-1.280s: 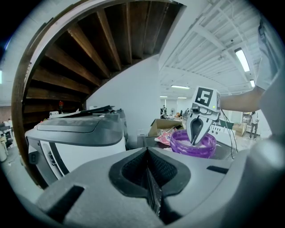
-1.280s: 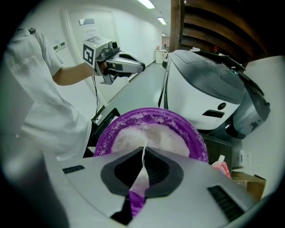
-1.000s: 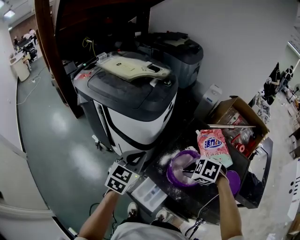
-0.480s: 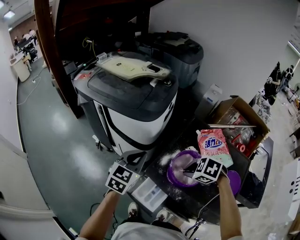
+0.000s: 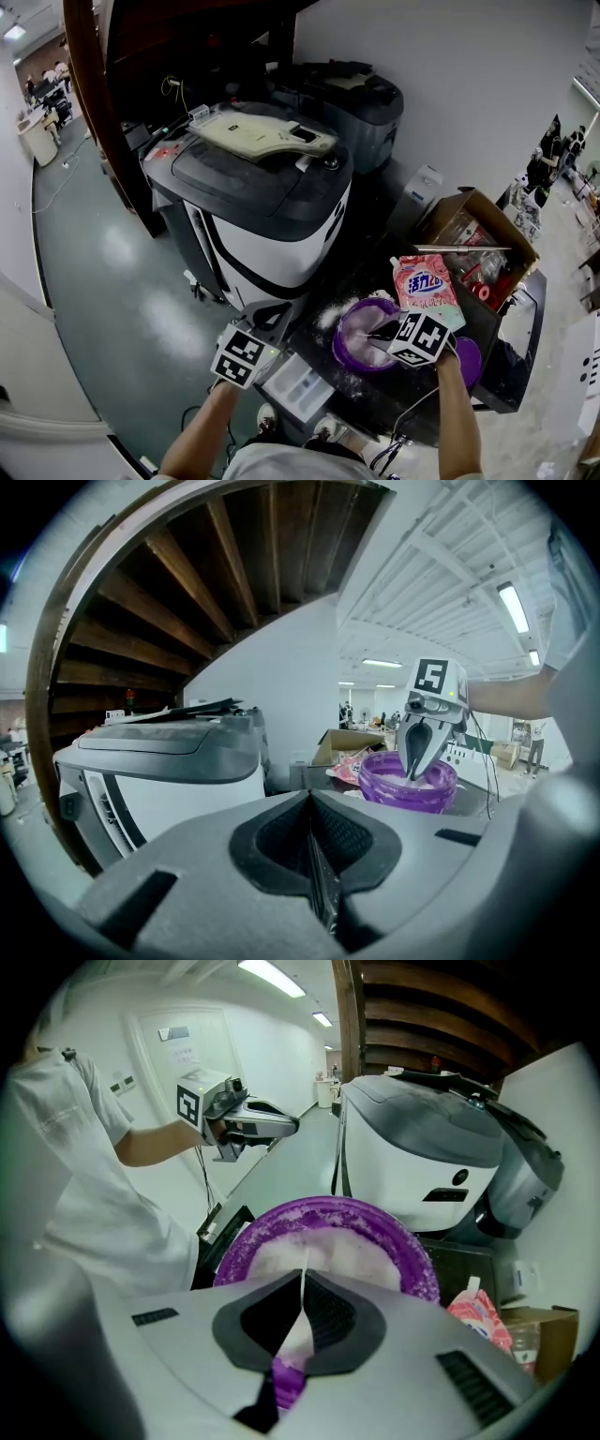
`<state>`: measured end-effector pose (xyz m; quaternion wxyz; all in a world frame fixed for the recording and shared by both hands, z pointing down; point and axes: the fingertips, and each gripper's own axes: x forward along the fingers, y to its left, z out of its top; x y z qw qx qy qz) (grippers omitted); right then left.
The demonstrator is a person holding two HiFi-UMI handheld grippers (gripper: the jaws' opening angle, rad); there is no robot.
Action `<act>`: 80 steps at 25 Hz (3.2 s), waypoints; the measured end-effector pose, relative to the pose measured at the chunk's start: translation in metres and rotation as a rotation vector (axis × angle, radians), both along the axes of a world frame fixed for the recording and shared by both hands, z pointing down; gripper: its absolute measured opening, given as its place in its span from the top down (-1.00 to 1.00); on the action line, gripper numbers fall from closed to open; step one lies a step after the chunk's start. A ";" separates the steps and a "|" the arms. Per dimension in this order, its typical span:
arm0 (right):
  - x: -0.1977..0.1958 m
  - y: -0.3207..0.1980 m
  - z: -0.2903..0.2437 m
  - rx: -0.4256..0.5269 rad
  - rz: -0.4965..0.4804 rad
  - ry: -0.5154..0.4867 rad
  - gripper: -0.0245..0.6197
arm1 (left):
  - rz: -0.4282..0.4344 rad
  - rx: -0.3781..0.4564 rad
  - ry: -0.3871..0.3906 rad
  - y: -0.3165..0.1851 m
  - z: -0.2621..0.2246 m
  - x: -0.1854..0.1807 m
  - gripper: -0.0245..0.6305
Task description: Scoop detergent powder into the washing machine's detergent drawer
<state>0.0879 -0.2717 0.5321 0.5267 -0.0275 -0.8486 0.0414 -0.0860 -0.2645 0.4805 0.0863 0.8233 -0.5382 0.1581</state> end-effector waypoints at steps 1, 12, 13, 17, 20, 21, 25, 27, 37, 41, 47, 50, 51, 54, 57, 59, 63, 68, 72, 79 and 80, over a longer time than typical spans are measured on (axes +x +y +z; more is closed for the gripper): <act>0.001 -0.002 -0.001 0.014 0.012 -0.003 0.91 | 0.002 0.002 0.000 0.000 0.001 0.000 0.90; 0.009 -0.002 0.002 0.059 0.035 0.019 0.91 | 0.022 0.002 0.004 -0.002 -0.001 0.012 0.90; 0.008 -0.002 0.004 0.071 0.024 0.030 0.91 | 0.024 0.003 0.003 -0.001 -0.002 0.013 0.90; 0.002 0.004 0.008 0.064 -0.013 0.054 0.91 | 0.026 0.004 0.003 -0.002 -0.001 0.014 0.90; 0.000 0.006 0.008 0.023 -0.014 0.054 0.91 | 0.024 0.000 0.000 -0.001 0.000 0.013 0.90; 0.000 0.007 0.007 0.007 -0.008 0.048 0.91 | 0.022 0.001 0.001 -0.001 0.000 0.012 0.90; -0.003 0.013 -0.001 -0.082 0.037 -0.007 0.91 | 0.020 -0.001 -0.001 0.000 -0.001 0.009 0.90; -0.002 0.016 -0.005 -0.132 0.062 -0.029 0.91 | 0.019 -0.003 -0.003 0.000 -0.001 0.009 0.90; 0.010 0.025 -0.014 -0.236 0.190 -0.093 0.91 | 0.049 -0.003 0.008 -0.002 0.002 0.019 0.90; 0.014 0.030 -0.018 -0.272 0.243 -0.140 0.91 | 0.063 -0.003 0.016 -0.003 0.003 0.023 0.90; 0.015 0.031 -0.018 -0.292 0.326 -0.190 0.91 | 0.077 -0.004 0.028 -0.004 0.005 0.027 0.90; 0.014 0.030 -0.020 -0.303 0.376 -0.231 0.91 | 0.084 -0.004 0.033 -0.004 0.005 0.028 0.90; 0.015 0.029 -0.021 -0.305 0.396 -0.244 0.91 | 0.085 -0.003 0.034 -0.004 0.005 0.028 0.90; 0.016 0.024 -0.025 -0.302 0.462 -0.295 0.91 | 0.091 -0.002 0.037 -0.005 0.005 0.030 0.90; 0.020 0.016 -0.028 -0.303 0.549 -0.379 0.91 | 0.096 0.000 0.040 -0.006 0.006 0.032 0.90; 0.024 0.009 -0.032 -0.313 0.617 -0.450 0.91 | 0.099 0.000 0.041 -0.007 0.007 0.033 0.90; 0.034 -0.002 -0.042 -0.348 0.746 -0.600 0.91 | 0.104 -0.002 0.040 -0.009 0.007 0.035 0.90; 0.043 -0.013 -0.062 -0.430 0.891 -0.836 0.91 | 0.113 -0.003 0.045 -0.008 0.006 0.040 0.90; 0.053 -0.020 -0.079 -0.485 0.976 -1.026 0.91 | 0.115 0.007 0.058 -0.009 0.003 0.044 0.90; 0.080 -0.020 -0.091 -0.538 1.129 -1.237 0.91 | 0.131 0.057 0.055 -0.008 -0.012 0.054 0.90; 0.084 -0.019 -0.091 -0.551 1.154 -1.262 0.91 | 0.136 0.062 0.055 -0.007 -0.015 0.056 0.90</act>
